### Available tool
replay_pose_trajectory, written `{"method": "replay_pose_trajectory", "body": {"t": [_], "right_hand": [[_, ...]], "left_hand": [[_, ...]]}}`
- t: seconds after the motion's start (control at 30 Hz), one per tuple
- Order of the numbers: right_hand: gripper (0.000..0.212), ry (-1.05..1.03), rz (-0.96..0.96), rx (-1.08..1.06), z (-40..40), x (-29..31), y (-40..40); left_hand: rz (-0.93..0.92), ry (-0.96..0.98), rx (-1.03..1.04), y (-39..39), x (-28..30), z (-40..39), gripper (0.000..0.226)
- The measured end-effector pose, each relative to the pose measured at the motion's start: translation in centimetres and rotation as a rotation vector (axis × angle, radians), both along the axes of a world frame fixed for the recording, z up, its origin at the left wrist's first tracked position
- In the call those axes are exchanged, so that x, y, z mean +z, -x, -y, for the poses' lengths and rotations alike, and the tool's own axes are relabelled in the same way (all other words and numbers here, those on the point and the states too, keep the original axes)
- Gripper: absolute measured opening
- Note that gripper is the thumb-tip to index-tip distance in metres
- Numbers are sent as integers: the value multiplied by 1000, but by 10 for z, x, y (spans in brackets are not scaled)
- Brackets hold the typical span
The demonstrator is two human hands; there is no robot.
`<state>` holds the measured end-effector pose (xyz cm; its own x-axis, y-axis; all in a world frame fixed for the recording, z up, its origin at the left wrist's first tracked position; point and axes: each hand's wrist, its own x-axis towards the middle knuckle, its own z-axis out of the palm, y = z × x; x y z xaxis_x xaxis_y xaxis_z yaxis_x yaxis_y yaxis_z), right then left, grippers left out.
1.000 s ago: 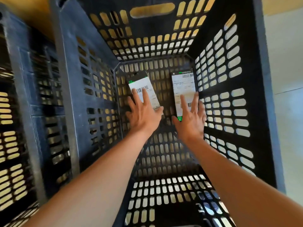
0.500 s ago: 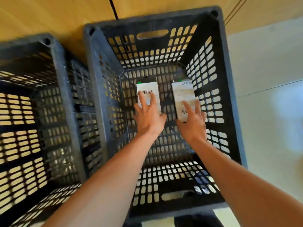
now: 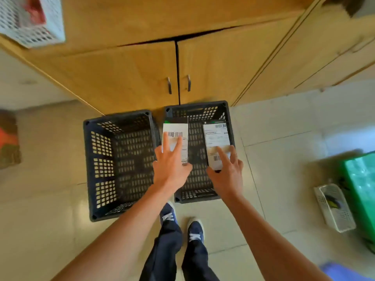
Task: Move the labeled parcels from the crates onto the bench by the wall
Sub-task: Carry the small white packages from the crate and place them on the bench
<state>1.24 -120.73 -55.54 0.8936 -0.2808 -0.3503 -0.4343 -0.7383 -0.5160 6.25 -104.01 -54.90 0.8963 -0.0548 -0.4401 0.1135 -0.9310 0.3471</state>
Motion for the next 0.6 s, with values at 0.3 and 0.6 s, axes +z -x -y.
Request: {"method": "replay_pose_trajectory", "body": {"t": [0.3,0.6], "right_hand": [[64,-88,187,215,-73,179,23],[66,-70,317,544,-214,298,21]], "left_hand": [[181,-9,155,61,203,-111,84],[244,-53,391,128,325,-242,83]]}}
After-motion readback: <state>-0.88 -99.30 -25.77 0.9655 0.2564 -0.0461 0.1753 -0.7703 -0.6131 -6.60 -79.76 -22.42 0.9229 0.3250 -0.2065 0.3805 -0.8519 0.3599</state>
